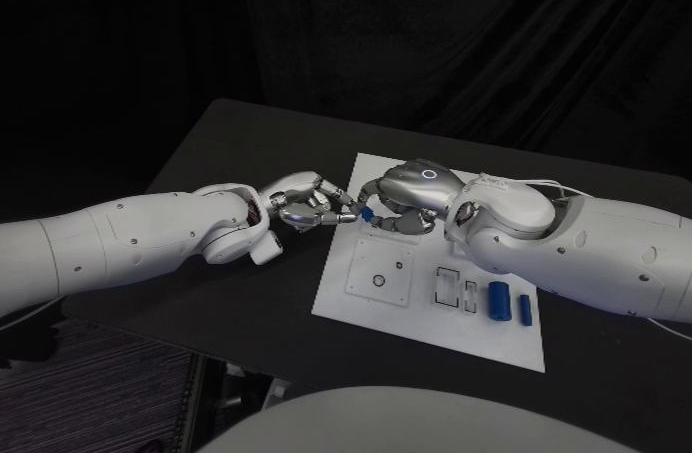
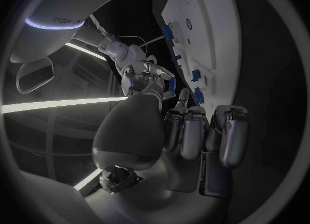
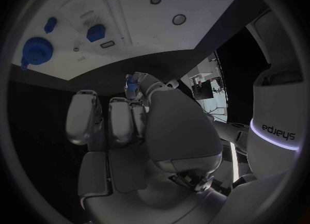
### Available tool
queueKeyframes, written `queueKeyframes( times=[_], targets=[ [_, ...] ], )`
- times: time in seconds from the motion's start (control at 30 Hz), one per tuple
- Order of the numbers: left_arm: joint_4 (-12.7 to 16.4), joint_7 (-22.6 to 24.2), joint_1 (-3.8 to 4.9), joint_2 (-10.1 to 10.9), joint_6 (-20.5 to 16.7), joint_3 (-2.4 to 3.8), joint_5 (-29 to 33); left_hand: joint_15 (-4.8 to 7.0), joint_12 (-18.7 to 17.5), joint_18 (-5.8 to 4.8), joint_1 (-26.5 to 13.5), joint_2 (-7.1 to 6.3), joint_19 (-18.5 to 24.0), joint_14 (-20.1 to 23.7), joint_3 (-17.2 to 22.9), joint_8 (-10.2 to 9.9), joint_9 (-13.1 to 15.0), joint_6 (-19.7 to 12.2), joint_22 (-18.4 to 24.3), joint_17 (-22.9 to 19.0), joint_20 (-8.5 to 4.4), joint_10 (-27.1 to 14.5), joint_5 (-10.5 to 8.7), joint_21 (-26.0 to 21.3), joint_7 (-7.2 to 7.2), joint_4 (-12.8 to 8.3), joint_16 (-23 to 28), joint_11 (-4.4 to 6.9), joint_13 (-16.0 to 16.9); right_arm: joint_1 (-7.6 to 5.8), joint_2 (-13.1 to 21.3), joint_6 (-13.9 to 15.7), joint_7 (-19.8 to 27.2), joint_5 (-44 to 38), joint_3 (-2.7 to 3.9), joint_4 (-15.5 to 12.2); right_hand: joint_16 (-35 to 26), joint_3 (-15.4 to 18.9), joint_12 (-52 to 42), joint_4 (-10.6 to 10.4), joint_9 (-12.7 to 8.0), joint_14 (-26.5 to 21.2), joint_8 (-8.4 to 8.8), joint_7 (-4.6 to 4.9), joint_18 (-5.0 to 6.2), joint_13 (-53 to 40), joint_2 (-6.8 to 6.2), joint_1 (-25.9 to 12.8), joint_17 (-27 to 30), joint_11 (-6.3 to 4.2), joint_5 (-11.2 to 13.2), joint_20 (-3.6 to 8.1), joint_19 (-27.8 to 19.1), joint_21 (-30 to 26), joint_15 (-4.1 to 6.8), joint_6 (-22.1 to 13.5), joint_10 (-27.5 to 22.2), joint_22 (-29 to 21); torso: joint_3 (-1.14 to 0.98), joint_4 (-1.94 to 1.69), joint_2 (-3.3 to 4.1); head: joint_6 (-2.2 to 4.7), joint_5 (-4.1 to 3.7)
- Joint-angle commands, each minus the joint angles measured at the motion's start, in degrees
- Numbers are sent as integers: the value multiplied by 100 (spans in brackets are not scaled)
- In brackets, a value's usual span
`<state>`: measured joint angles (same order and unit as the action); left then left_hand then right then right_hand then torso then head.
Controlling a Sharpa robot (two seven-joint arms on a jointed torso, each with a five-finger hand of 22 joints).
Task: Assemble the parts on the task board
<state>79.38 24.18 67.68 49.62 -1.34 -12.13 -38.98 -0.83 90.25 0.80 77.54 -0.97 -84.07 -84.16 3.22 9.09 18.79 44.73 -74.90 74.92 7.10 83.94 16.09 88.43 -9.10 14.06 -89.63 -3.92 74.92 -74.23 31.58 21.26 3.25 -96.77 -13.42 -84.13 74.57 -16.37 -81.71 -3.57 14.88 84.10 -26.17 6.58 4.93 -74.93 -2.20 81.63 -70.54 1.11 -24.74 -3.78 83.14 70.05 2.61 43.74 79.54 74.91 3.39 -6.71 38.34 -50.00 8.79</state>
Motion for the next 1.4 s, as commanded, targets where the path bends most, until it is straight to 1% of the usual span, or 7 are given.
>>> queueKeyframes(
  times=[0.03, 0.33, 0.47, 1.03, 1.33, 1.37, 1.4],
  targets=[
    [48, 98, -10, 23, 456, 4, 120, -28, -25, -21, 100, -10, -421, -584, -94, 17, -8, 38, -1431, 1508, 32, 606, 127, -25, 10, -15, -37, -25, 1508, -12, 17, -151, 221, -175, -5, -47, 22, -1, -9, -26, 396, 84, -2, -18, -96, -41, -18, -36, -1, -34, 17, 36, -14, 36, 36, -36, 4, 996, 3, 1, -6, 0, -5],
    [94, -232, -11, 40, 567, 4, 121, -47, -25, -20, 68, -16, -417, -584, -227, 55, -7, 118, -1430, 1508, 45, 606, 146, -29, 8, 23, -37, -52, 1508, -12, 14, -227, 304, -181, -17, -91, 18, -15, -4, -23, 397, 80, 4, -23, -94, -34, -15, -25, 4, -43, 36, 43, -20, 28, 44, -52, -3, 994, 7, 18, -2, 0, 29],
    [108, -309, -11, 36, 587, 4, 121, -53, -25, -18, 51, 4, -413, -584, -268, 70, -6, 148, -1428, 1508, 51, 606, 139, -33, 9, 47, -37, -55, 1508, -12, 9, -291, 344, -182, -22, -120, 14, -18, 1, -23, 398, 77, 6, -26, -96, -27, -15, -22, 9, -47, 45, 45, -19, 34, 47, -56, -10, 996, 10, 5, -11, 0, 17],
    [146, -532, -19, -54, 734, 4, 121, -10, -25, -20, 213, 229, -422, -584, -333, 246, 71, 421, -1432, 1508, 27, 606, 341, -23, 85, 76, -37, 5, 1508, -10, -76, -691, 480, -383, -39, -181, -3, -47, 26, -29, 392, 57, 45, -53, -96, 7, -36, -12, 25, -76, 130, 65, -36, 32, 67, -132, -46, 995, 9, 12, -10, 0, 63],
    [150, -615, -24, -59, 825, 4, 121, 77, -25, -21, 304, 252, -424, -584, -451, 530, 340, 695, -1433, 1508, -51, 606, 461, -21, 209, 89, -37, 110, 1508, -9, -96, -948, 326, -405, -47, -158, -63, -68, 77, -34, 385, 22, 69, -56, -78, 84, -44, -7, 95, -81, 169, 73, -81, -62, 73, -162, -113, 970, 10, 6, -14, 0, 71],
    [152, -637, -24, -59, 836, 4, 121, 91, -25, -21, 316, 259, -425, -584, -468, 574, 397, 712, -1433, 1508, -65, 606, 491, -21, 226, 92, -37, 126, 1508, -9, -98, -960, 312, -406, -47, -155, -63, -68, 77, -34, 385, 22, 69, -56, -78, 84, -44, -7, 95, -81, 169, 73, -81, -62, 73, -162, -113, 970, 12, 7, -14, 0, 72],
    [153, -658, -25, -59, 844, 4, 120, 135, -25, -21, 354, 255, -428, -584, -503, 750, 590, 823, -1434, 1508, -112, 606, 666, -18, 295, 76, -37, 185, 1508, -9, -99, -964, 303, -407, -48, -152, -75, -72, 89, -35, 384, 15, 71, -55, -74, 101, -46, -6, 109, -81, 175, 74, -91, -83, 73, -161, -129, 964, 12, 5, -15, 0, 72]
  ],
)
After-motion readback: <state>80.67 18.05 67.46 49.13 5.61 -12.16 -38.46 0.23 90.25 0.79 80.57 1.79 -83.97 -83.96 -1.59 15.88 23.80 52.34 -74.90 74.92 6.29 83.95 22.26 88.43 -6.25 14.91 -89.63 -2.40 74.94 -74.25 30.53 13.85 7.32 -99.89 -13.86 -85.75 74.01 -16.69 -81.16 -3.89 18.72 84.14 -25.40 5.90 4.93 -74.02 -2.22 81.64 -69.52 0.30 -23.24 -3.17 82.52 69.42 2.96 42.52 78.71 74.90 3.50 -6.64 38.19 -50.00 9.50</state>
